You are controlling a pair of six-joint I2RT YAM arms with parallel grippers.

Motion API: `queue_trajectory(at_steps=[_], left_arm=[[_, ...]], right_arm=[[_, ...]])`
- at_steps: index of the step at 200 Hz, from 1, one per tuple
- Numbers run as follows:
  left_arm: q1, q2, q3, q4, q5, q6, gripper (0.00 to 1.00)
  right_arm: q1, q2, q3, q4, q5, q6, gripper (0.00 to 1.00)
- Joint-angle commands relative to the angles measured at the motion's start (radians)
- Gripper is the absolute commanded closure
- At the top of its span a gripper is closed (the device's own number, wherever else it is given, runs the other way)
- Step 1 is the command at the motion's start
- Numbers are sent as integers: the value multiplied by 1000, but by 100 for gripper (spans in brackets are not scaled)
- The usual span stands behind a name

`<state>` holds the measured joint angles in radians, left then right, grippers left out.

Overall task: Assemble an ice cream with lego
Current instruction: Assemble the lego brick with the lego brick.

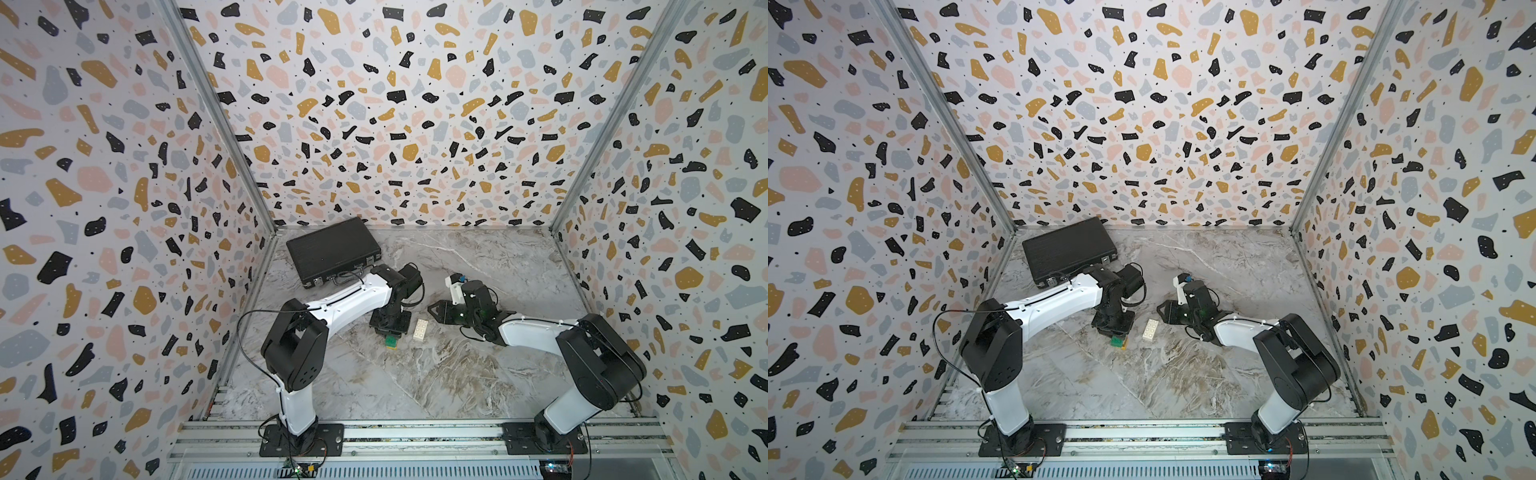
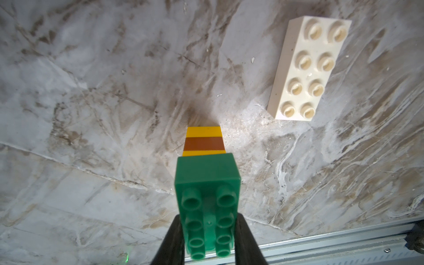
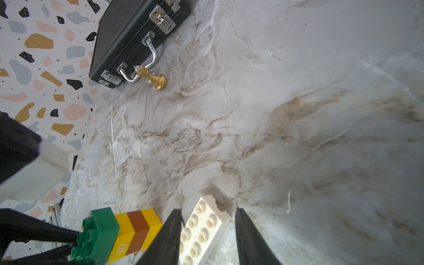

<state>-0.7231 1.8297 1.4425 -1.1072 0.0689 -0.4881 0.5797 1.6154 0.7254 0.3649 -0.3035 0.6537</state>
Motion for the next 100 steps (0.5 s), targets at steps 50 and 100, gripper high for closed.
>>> queue_trajectory(at_steps=[50,100], left_arm=[[42,73,-9,23,28,92,100],[42,79,25,38,30,157,99]], right_arm=[[0,-2,33,2,-48,-17,49],[0,13,28,65,-134,-3,43]])
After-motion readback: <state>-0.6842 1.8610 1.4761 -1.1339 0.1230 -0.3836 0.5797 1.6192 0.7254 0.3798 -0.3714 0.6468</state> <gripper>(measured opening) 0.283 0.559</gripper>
